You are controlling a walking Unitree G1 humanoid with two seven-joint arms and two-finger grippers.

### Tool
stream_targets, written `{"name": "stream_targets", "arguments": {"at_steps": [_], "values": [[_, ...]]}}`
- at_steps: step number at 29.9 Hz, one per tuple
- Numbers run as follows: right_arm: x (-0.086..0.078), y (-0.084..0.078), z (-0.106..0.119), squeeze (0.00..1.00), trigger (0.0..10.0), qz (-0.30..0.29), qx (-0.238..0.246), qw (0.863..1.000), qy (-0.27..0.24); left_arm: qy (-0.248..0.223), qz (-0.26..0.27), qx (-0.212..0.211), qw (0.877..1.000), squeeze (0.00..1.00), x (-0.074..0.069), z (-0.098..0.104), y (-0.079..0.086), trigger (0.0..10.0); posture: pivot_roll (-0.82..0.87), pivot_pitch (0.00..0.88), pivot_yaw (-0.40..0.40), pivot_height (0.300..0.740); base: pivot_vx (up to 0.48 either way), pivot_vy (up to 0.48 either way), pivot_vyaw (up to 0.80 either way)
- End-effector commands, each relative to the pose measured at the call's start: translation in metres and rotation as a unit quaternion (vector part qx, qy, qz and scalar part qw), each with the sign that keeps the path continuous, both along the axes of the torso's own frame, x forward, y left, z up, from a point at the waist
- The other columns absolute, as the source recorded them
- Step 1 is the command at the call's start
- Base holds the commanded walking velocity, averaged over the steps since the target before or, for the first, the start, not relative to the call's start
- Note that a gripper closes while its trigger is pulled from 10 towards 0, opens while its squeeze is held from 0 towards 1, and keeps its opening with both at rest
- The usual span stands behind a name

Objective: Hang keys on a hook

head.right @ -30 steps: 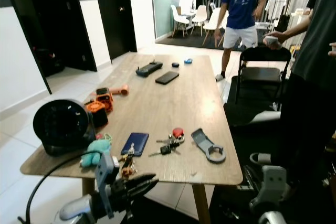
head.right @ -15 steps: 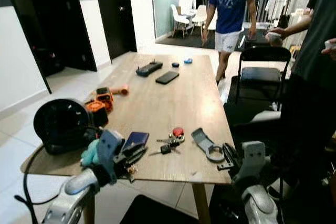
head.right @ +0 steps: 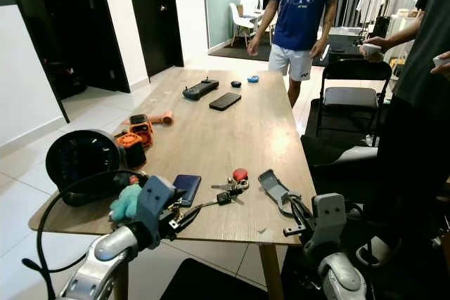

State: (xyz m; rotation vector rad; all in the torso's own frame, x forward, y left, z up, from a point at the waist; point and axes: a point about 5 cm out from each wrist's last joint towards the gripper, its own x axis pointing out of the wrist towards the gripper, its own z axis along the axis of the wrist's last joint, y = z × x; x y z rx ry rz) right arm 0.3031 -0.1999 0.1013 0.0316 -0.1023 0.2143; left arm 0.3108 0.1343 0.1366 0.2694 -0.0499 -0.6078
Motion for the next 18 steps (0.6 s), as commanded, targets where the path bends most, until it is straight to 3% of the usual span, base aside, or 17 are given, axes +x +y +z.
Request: {"name": "stream_targets", "arguments": {"at_steps": [1, 2, 15, 18], "values": [[-0.001, 0.003, -0.001, 0.00, 10.0, -0.001, -0.001, 1.000, 0.006, 0.014, 0.011, 0.008, 1.000, 0.10, 0.001, -0.006, -0.003, 10.0, 0.03, 0.061, 0.012, 0.740, 0.000, 0.000, 0.00], [0.000, 0.003, -0.002, 0.00, 10.0, -0.005, -0.003, 1.000, 0.009, 0.019, 0.019, 0.008, 1.000, 0.00, 0.003, -0.008, -0.006, 10.0, 0.03, 0.068, 0.012, 0.740, 0.000, 0.000, 0.00], [0.008, 0.010, -0.002, 0.00, 10.0, -0.006, -0.005, 1.000, 0.024, 0.061, 0.053, 0.022, 0.996, 0.00, 0.011, -0.023, -0.026, 10.0, 0.03, 0.075, 0.018, 0.740, 0.000, 0.000, 0.00], [0.006, 0.012, -0.003, 0.00, 10.0, -0.006, -0.003, 1.000, 0.026, 0.054, 0.092, 0.007, 0.994, 0.00, 0.016, -0.020, -0.026, 10.0, 0.03, 0.075, 0.017, 0.740, 0.000, 0.000, 0.00]]}}
